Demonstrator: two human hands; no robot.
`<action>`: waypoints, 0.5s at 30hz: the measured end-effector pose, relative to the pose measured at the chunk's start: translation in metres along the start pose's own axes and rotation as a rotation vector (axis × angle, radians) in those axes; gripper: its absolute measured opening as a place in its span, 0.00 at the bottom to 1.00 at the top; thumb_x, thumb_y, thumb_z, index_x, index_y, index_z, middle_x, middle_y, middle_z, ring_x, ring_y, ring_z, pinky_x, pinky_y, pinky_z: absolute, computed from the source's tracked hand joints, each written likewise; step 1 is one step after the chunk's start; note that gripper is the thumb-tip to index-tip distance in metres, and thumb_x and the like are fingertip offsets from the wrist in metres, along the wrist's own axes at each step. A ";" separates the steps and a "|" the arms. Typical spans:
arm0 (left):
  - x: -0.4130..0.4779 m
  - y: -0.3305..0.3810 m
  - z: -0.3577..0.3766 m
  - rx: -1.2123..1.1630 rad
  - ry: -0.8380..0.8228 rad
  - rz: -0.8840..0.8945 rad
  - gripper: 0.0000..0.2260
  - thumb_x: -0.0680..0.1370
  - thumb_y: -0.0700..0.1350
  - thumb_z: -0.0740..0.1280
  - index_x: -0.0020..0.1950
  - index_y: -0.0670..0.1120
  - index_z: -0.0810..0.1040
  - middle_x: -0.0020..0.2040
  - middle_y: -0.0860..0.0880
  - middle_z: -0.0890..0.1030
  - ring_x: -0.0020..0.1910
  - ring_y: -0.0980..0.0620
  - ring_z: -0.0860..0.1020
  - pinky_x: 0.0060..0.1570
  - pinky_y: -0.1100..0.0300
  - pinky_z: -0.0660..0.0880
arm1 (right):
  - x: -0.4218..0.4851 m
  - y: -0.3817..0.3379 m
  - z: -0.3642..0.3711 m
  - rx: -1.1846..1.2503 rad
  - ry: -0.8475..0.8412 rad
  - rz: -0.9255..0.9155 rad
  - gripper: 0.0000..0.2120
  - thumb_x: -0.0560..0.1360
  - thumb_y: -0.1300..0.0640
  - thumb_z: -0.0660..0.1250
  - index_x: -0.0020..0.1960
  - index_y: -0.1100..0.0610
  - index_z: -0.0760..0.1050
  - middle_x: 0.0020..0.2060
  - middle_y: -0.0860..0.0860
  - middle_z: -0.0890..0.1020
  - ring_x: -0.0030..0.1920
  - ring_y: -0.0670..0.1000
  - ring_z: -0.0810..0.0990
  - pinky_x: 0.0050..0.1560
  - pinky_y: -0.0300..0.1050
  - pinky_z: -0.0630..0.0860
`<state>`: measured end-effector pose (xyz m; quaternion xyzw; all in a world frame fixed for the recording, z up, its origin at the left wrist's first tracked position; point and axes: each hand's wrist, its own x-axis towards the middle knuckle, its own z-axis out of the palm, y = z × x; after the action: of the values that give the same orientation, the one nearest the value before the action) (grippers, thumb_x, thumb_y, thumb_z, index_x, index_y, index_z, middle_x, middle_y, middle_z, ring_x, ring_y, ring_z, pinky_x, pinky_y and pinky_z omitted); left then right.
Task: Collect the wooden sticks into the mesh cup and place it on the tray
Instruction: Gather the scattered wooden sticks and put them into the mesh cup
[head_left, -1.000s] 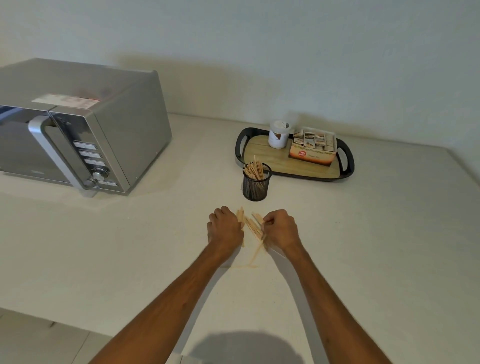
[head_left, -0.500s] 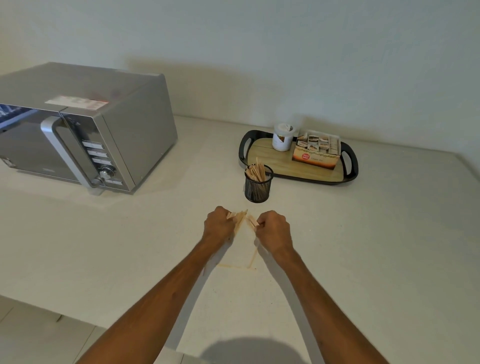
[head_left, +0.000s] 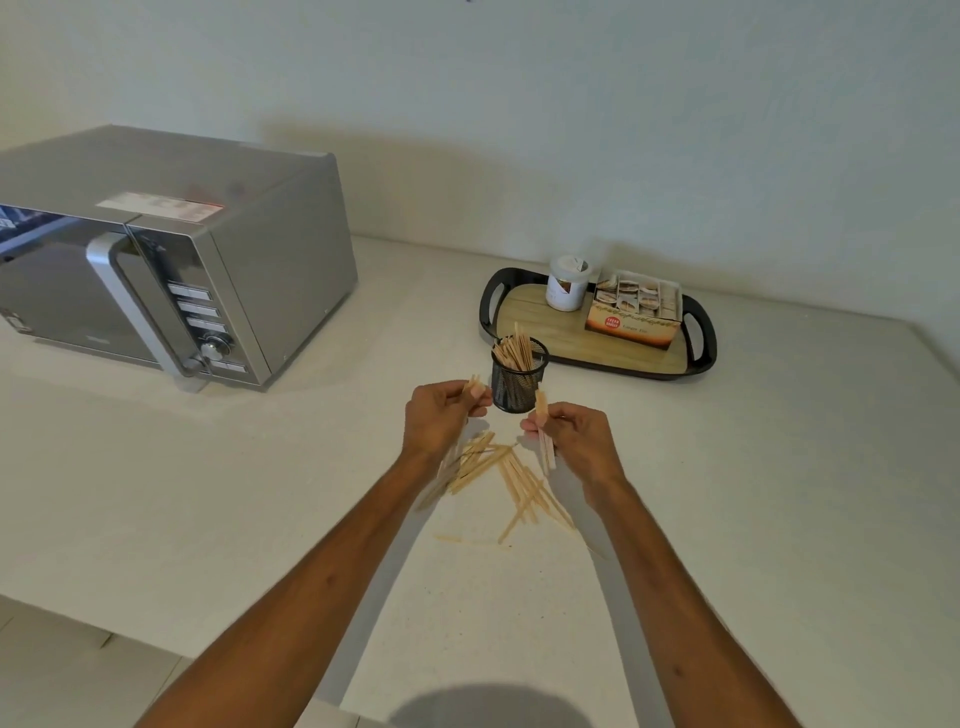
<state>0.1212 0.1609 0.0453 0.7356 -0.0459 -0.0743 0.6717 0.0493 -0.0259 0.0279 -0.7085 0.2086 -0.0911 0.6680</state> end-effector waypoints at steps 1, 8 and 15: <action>0.000 0.003 0.002 -0.033 -0.001 0.014 0.13 0.84 0.45 0.73 0.62 0.37 0.88 0.51 0.41 0.90 0.54 0.40 0.89 0.61 0.50 0.85 | 0.000 -0.002 -0.002 0.013 0.005 -0.008 0.07 0.83 0.62 0.70 0.58 0.63 0.85 0.50 0.57 0.90 0.54 0.55 0.89 0.61 0.52 0.83; 0.001 0.027 0.012 -0.218 -0.035 0.156 0.14 0.86 0.42 0.69 0.64 0.33 0.85 0.57 0.37 0.88 0.59 0.37 0.87 0.64 0.50 0.84 | 0.000 -0.019 -0.015 0.077 0.012 -0.086 0.08 0.85 0.59 0.68 0.59 0.63 0.80 0.54 0.55 0.90 0.56 0.52 0.89 0.57 0.50 0.84; 0.012 0.053 0.029 -0.406 0.030 0.194 0.14 0.86 0.41 0.69 0.65 0.32 0.84 0.58 0.34 0.87 0.60 0.34 0.86 0.63 0.52 0.84 | 0.014 -0.041 -0.024 0.010 0.073 -0.204 0.08 0.86 0.59 0.67 0.60 0.63 0.80 0.50 0.54 0.90 0.53 0.50 0.90 0.52 0.47 0.84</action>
<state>0.1299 0.1251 0.0945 0.5784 -0.0905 -0.0059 0.8107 0.0590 -0.0523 0.0687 -0.7188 0.1593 -0.1852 0.6508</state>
